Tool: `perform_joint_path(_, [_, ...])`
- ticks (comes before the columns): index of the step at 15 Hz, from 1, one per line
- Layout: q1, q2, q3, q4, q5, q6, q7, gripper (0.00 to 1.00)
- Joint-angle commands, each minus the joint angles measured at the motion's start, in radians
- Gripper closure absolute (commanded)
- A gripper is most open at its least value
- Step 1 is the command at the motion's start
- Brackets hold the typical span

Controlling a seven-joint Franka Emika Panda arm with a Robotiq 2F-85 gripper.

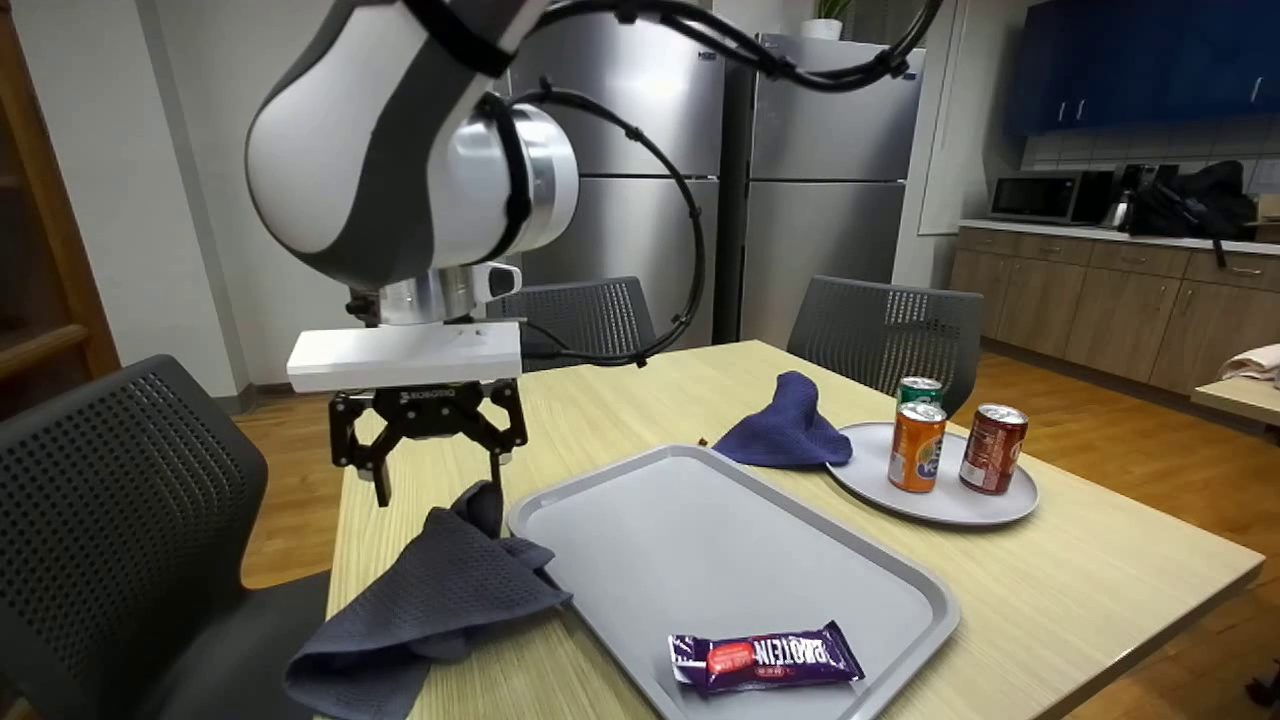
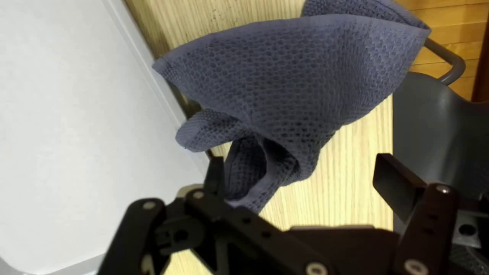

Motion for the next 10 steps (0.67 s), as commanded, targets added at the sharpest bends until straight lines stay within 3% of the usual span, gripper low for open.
perform_joint_path(1, [0.000, -0.143, 0.008, -0.149, -0.048, -0.025, -0.008, 0.00])
perform_joint_path(10, [-0.074, -0.317, 0.080, -0.409, -0.068, -0.010, -0.235, 0.00])
